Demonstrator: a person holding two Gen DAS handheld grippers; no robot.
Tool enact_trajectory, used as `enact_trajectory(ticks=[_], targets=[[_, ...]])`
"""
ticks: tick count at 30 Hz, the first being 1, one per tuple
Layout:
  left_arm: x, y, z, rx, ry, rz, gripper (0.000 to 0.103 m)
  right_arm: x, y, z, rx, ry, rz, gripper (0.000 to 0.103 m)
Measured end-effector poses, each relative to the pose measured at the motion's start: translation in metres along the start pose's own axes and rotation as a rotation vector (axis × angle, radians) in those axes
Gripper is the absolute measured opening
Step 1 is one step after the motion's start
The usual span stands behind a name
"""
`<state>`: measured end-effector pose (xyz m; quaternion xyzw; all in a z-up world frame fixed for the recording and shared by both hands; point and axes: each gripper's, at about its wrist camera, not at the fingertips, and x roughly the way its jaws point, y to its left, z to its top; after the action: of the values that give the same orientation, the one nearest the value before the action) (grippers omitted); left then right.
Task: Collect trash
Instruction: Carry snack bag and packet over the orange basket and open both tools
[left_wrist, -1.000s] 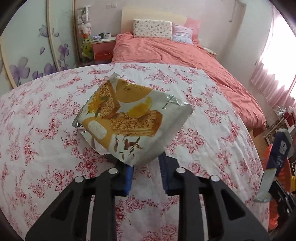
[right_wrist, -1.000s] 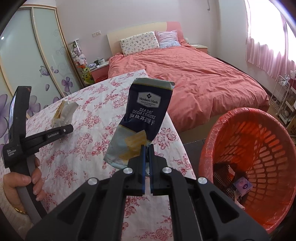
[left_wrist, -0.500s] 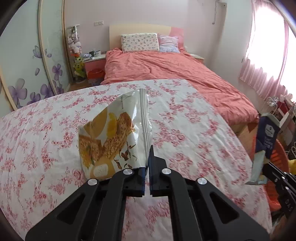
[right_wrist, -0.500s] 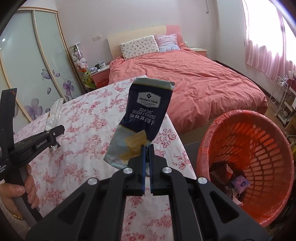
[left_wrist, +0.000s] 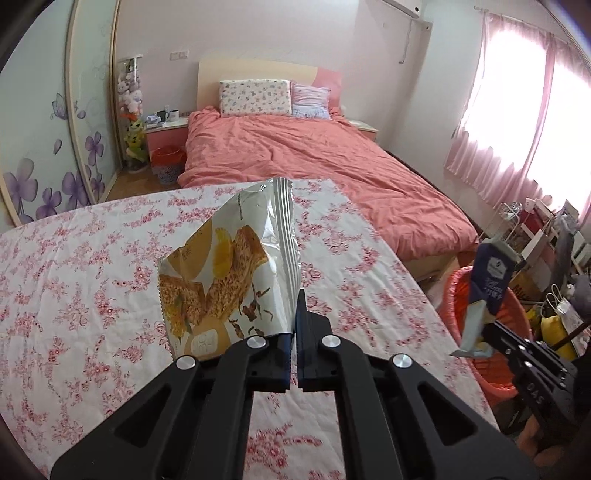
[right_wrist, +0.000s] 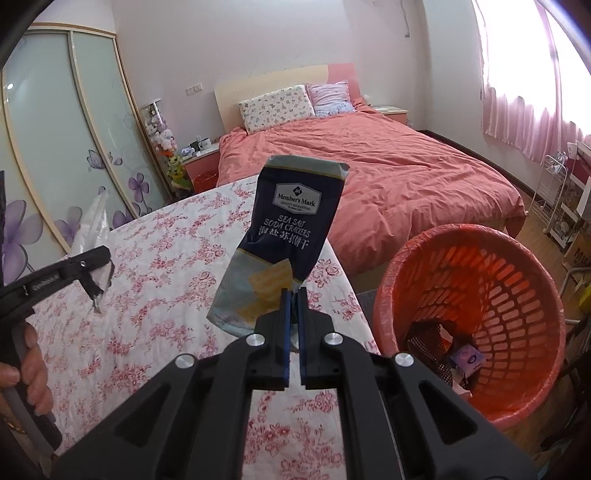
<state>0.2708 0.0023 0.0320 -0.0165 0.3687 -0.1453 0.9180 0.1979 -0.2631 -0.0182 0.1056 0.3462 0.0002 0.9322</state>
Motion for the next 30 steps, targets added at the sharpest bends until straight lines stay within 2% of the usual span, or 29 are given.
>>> enact_trajectory(ticks=[5,11,20,30], targets=[[-0.011,-0.013,0.0,0.017,-0.001,-0.03,0.001,-0.012,-0.009,-0.003,0.011,-0.01,-0.009,0.004],[-0.012,-0.052,-0.005,0.072,0.002,-0.076,0.001,-0.03,-0.035,-0.005,0.038,-0.034,-0.046,0.004],[0.0,-0.128,-0.019,0.168,0.028,-0.219,0.001,-0.06,-0.091,-0.009,0.101,-0.068,-0.14,0.004],[0.018,-0.189,-0.031,0.232,0.077,-0.346,0.001,-0.071,-0.147,-0.022,0.163,-0.069,-0.21,0.004]])
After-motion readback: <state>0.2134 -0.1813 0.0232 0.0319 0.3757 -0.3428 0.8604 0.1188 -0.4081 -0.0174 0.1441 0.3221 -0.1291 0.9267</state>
